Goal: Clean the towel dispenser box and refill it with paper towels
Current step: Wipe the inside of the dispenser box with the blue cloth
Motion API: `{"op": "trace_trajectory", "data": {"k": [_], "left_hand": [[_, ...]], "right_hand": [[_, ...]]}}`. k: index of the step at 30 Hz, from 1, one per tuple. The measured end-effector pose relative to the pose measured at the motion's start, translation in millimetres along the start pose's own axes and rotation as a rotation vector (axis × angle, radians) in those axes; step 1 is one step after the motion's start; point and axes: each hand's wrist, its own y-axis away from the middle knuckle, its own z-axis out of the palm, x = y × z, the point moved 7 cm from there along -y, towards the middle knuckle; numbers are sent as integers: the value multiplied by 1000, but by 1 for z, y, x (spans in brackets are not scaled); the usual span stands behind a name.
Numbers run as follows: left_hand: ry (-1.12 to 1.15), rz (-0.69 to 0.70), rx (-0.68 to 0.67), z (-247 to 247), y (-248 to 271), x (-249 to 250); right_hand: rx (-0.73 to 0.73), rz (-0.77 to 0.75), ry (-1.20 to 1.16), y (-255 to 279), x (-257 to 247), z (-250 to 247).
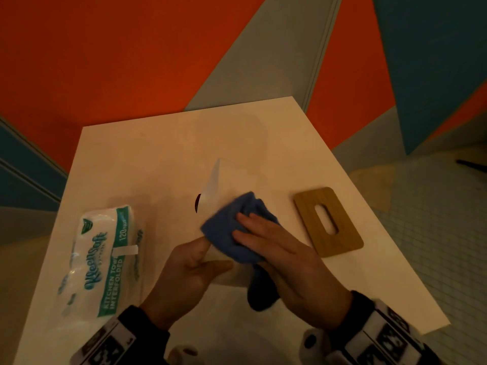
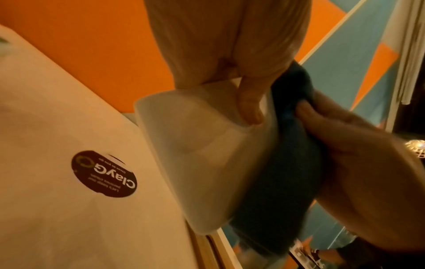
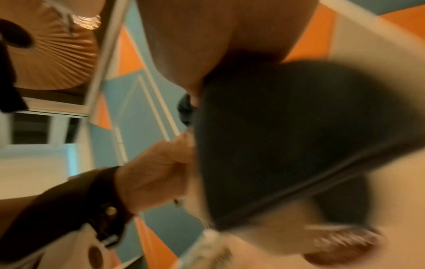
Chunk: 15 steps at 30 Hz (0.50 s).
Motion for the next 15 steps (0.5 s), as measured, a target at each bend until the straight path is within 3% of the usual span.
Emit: {"op": "trace_trajectory", "data": {"k": [3, 7, 11, 13, 15], "left_hand": [[-43, -79, -4, -5, 5, -8], [-99, -90, -103, 2, 9, -5], [-132, -68, -134, 8, 12, 1], [-125, -74, -125, 6, 10, 1], [-98, -91, -125, 1, 6, 0]], "right_hand": [[-8, 116, -160, 18, 22, -6], [73, 192, -181, -16, 55, -14], [97, 576, -231, -48, 117, -29], [78, 586, -205, -57, 114, -27], [39, 488, -172, -59, 87, -23]]}}
